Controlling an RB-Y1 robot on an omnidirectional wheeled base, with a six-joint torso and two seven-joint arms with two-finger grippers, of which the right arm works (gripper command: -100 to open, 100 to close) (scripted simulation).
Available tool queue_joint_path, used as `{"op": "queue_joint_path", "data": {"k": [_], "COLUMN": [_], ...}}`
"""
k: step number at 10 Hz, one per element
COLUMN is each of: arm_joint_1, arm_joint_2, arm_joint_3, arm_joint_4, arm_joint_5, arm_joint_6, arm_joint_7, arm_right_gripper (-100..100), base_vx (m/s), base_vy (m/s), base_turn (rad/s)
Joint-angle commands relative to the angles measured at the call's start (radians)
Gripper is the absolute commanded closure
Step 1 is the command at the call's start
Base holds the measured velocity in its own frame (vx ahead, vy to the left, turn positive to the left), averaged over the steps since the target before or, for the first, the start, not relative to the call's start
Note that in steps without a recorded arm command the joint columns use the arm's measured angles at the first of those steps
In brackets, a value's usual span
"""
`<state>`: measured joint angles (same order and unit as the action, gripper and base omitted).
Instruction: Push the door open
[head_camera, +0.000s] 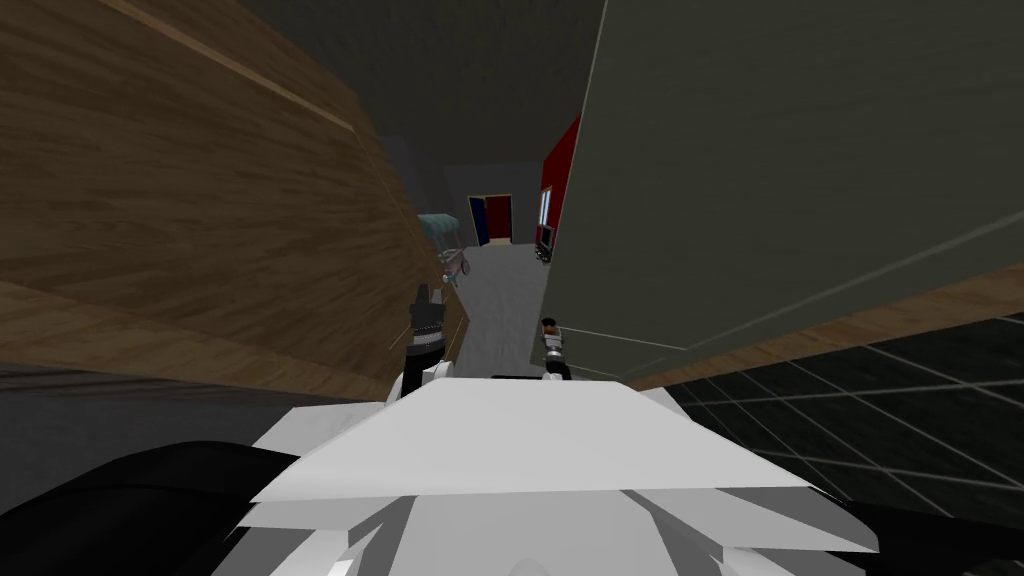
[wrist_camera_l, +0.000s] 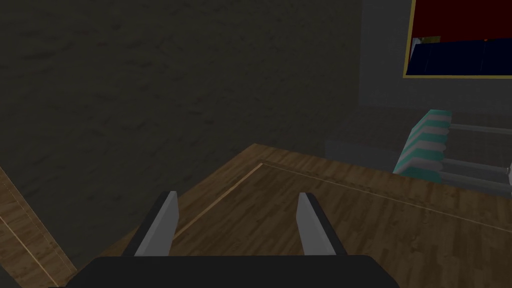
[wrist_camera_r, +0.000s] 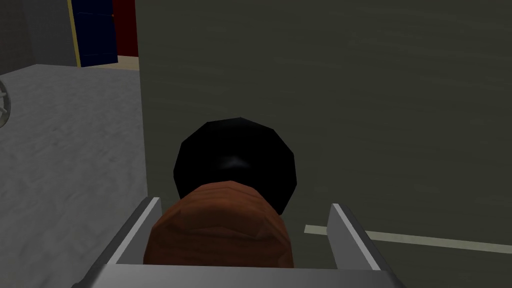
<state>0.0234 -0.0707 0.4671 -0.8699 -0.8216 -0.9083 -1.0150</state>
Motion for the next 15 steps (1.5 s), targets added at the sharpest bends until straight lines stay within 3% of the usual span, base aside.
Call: {"op": "queue_joint_path", "data": {"k": [1, 10, 14, 15], "arm_joint_1": [-0.009, -0.022, -0.026, -0.025], "arm_joint_2": [-0.007, 0.024, 0.041, 0.041], "arm_joint_3": [-0.028, -0.129, -0.158, -0.150], "arm_joint_4": [0.009, 0.029, 0.035, 0.041], "arm_joint_5": [-0.010, -0.050, -0.061, -0.059], "arm_joint_6": [-0.015, -0.031, -0.035, -0.031], "arm_joint_7": [-0.001, 0.022, 0.028, 0.026], "arm_right_gripper": [100, 100, 100, 100], "base_vx": [0.140, 0.149, 0.170, 0.082], "base_vy": [0.050, 0.058, 0.042, 0.013], "base_turn": [-0.026, -0.053, -0.060, -0.017]}}
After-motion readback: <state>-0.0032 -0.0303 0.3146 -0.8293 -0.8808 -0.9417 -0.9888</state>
